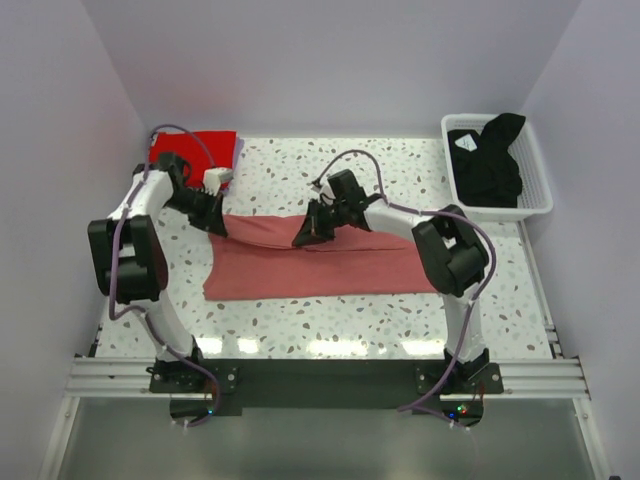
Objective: Fold and stack the t-shirts
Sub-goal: Fold the tshirt
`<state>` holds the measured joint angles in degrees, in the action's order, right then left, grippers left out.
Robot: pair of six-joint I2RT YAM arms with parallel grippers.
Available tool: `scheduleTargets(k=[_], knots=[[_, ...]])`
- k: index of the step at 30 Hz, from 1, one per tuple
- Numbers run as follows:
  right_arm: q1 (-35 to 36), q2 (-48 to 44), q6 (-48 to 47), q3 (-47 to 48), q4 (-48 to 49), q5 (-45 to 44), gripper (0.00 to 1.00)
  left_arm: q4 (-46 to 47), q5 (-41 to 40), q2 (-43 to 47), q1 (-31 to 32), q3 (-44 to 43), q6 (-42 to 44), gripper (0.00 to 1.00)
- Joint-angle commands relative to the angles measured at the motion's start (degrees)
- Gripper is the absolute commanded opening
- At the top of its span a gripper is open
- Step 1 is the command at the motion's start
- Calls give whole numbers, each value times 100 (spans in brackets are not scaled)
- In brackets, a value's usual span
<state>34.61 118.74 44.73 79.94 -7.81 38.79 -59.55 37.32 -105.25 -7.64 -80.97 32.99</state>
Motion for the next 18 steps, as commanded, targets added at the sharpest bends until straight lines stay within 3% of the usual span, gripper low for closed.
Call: scheduleTargets(k=[1, 6, 18], knots=[[-59, 237, -254, 416, 34, 208, 0, 13, 284, -373, 26, -506, -258, 0], [-95, 335, -315, 602, -79, 244, 0, -21, 329, -523, 26, -526, -267, 0], [116, -246, -447, -259, -413, 147, 0, -40, -286, 259, -45, 871, 14, 0]])
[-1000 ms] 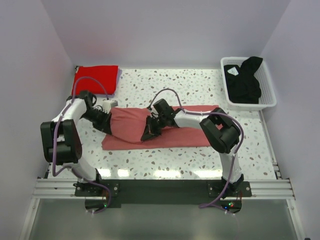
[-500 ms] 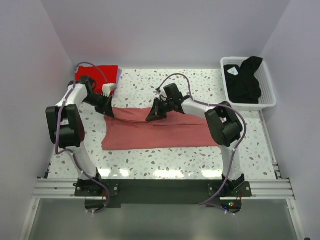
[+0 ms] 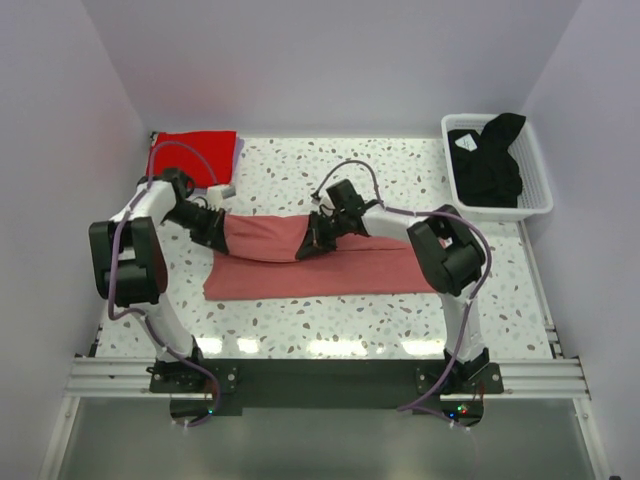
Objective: Fold and stack the t-shirts
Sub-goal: Fold the tshirt
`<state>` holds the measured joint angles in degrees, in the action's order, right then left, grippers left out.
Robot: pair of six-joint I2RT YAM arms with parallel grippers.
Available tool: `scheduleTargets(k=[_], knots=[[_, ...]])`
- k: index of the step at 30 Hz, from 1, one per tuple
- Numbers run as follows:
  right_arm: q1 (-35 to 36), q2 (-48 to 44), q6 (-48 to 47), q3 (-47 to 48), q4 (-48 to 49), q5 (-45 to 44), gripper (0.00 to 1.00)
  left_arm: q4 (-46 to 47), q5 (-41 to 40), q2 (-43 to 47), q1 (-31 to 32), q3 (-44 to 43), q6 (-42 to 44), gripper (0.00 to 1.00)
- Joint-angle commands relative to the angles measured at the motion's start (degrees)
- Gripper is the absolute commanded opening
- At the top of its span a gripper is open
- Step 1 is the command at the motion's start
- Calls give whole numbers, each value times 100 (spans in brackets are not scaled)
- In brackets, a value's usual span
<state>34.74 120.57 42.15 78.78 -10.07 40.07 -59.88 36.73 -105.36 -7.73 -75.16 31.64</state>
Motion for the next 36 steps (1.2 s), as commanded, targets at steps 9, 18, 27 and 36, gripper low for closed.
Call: scheduleTargets(k=[9, 18, 27, 36], knots=[[165, -113, -523, -267, -390, -202, 1, 609, -597, 68, -36, 678, -211, 7], [103, -912, -2498, 584, -2389, 219, 52, 317, -175, 964, -80, 581, 89, 34], [-722, -860, -5804, 1640, -4846, -1808, 47, 1751, -1290, 1387, 1317, 1126, -1273, 26], [-1470, -658, -6860, 1447, -4435, -3558, 38, 1980, -2231, 526, 1520, 1232, -1582, 21]])
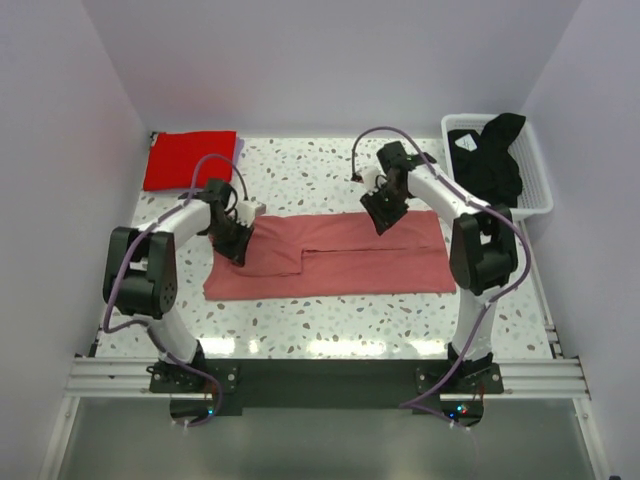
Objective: Fold and stack the t-shirts
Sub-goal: Fold the tshirt
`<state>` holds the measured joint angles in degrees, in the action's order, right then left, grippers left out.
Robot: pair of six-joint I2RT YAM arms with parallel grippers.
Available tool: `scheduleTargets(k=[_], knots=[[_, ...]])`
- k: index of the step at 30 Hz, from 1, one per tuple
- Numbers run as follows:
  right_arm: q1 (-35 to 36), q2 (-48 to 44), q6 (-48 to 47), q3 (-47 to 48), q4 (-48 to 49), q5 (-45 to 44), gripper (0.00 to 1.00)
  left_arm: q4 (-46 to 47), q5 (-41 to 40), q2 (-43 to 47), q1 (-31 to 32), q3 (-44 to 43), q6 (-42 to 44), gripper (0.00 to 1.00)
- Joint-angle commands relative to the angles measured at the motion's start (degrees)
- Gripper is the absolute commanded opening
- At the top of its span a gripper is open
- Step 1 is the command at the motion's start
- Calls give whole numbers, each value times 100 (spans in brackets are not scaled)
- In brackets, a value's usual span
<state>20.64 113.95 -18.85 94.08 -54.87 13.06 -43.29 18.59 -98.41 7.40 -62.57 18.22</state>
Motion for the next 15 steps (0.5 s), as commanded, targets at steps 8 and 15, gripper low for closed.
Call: scheduleTargets(k=[8, 15], knots=[[-412, 75, -1244, -426, 179, -1288, 36, 444, -532, -1320, 16, -676, -187, 20], [-772, -285, -1533, -514, 12, -1288, 36, -11, -629, -3138, 253, -3275, -20, 20]])
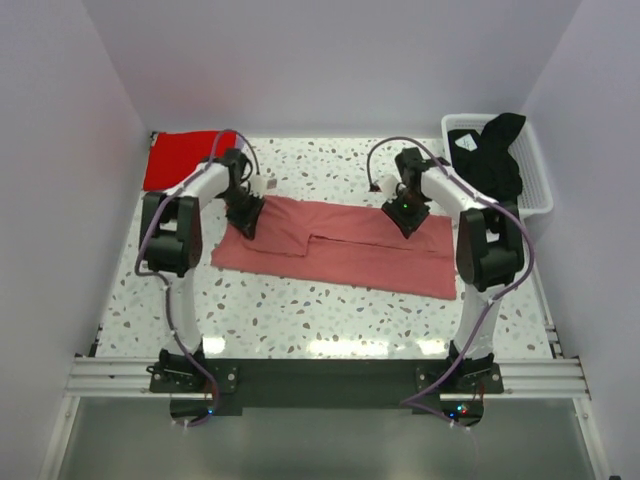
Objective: Fold and stack the t-shirts
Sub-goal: Fold the tshirt
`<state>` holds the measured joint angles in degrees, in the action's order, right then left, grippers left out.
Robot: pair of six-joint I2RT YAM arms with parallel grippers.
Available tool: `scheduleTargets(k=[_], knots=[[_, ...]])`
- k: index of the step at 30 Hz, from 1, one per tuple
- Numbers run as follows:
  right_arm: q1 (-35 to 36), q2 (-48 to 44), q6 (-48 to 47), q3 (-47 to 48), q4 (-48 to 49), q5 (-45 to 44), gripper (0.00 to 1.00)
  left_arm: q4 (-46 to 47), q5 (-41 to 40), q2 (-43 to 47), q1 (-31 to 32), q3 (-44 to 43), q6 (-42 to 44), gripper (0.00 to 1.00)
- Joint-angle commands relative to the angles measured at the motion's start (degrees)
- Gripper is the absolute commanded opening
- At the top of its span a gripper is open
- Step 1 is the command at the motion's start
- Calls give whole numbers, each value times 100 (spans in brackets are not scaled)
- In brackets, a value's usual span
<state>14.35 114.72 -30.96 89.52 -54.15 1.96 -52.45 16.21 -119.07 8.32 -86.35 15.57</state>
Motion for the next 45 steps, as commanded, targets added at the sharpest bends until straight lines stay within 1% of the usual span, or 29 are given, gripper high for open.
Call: scheduleTargets(k=[1, 3, 4, 6, 8, 9, 10, 11, 12, 13, 14, 15, 16, 18, 21, 24, 25, 27, 29, 32, 33, 35, 36, 37, 39, 43, 45], knots=[[-213, -467, -427, -127, -52, -178, 35, 824, -364, -1553, 196, -1763, 271, 20], [-266, -529, -542, -197, -17, -187, 35, 631, -285, -2013, 293, -2655, 358, 22], [-283, -564, -647, -285, 1, -265, 35, 613, -206, -2372, 302, -3434, 402, 24], [-292, -626, -753, -382, 62, -231, 35, 691, -179, -2621, 293, -4080, 394, 26], [-284, -609, -841, -479, 63, -222, 35, 901, -136, -2631, 276, -4407, 403, 27], [-284, -591, -850, -496, 54, -213, 34, 1355, -127, -2317, 267, -4278, 385, 29], [-284, -573, -850, -549, 36, -204, 34, 1673, -109, -2079, 250, -3772, 333, 32], [-292, -582, -868, -584, 36, -213, 34, 2294, -57, -1816, 206, -3454, 271, 35], [-284, -599, -894, -619, 19, -213, 33, 2596, 31, -1282, 179, -3137, 245, 41], [-284, -617, -929, -733, 27, -231, 33, 2869, 49, -1025, 170, -2838, 210, 44], [-275, -635, -990, -803, 80, -292, 32, 3089, 49, -787, 144, -2331, 183, 47], [-275, -652, -1043, -891, 97, -327, 32, 3361, 67, -585, 135, -2134, 131, 50], [-249, -652, -1087, -1066, 106, -362, 31, 3442, 67, -217, 135, -1836, 95, 51], [-213, -617, -1140, -1347, 168, -512, 30, 3470, 154, 214, 100, -1606, -1, 51], [-99, -617, -1219, -1777, 396, -635, 26, 3110, 356, 585, 56, -1333, -72, 51], [94, -661, -1246, -1999, 449, -635, 23, 2758, 479, 858, -14, -991, -63, 51], [277, -696, -1254, -2139, 414, -618, 21, 2705, 471, 1033, -32, -728, -63, 51], [506, -898, -1228, -2411, 318, -469, 19, 2486, 401, 1262, -41, -481, -54, 50], [1102, -1195, -1167, -2675, 187, -215, 18, 2249, 392, 1403, -41, -164, -72, 48], [1596, -1477, -956, -2808, -51, 163, 17, 1985, 497, 1448, -23, 170, -194, 47], [1841, -1531, -895, -2791, -113, 304, 17, 1966, 645, 1456, -14, 240, -230, 45], [2001, -1645, -693, -2651, -315, 699, 18, 2027, 700, 1448, 73, 495, -326, 43], [2002, -1663, -631, -2554, -420, 840, 18, 2115, 665, 1448, 108, 696, -362, 43], [2010, -1698, -526, -2466, -604, 1033, 19, 2229, 577, 1430, 213, 759, -405, 43], [1993, -1899, -481, -2203, -746, 1140, 20, 2265, 349, 1237, 302, 751, -424, 41], [1879, -2277, -560, -1894, -1001, 1211, 22, 2318, 85, 728, 434, 427, -467, 40], [1774, -2366, -665, -1894, -975, 1044, 22, 2353, -21, 394, 460, 164, -459, 39]])
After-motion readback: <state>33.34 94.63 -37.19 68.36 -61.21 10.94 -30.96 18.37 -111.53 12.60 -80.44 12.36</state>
